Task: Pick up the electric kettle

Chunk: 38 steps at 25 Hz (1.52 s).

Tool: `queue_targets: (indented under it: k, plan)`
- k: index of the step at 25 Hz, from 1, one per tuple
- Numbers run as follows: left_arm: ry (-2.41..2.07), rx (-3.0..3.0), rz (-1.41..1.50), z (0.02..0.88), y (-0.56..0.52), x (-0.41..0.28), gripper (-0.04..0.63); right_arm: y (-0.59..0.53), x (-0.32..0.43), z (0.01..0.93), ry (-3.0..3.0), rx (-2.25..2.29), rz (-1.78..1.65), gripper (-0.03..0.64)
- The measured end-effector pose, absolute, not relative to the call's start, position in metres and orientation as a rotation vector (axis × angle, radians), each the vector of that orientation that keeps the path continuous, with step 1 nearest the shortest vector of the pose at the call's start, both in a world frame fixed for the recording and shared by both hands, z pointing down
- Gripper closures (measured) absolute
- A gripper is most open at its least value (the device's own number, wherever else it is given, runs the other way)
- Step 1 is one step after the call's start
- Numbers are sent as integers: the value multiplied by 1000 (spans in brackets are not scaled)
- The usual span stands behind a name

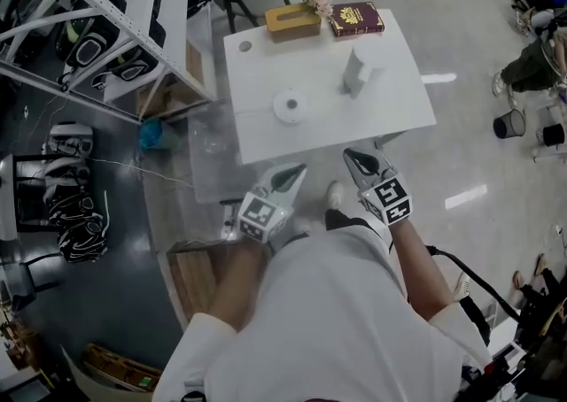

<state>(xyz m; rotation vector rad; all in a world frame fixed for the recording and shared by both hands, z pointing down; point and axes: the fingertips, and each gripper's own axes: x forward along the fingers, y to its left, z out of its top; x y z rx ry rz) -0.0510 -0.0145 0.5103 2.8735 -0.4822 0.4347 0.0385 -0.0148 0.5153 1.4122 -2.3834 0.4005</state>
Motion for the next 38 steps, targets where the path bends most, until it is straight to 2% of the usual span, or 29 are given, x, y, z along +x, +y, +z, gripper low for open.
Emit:
queue_targets:
  k: [16, 38]
  plan:
    - [-413, 2917, 401, 496, 35, -79, 594, 52, 2, 509, -2389, 1500, 435, 613]
    - [-519, 2898, 367, 479, 78, -37, 594, 83, 46, 480, -2475, 1479, 361, 614]
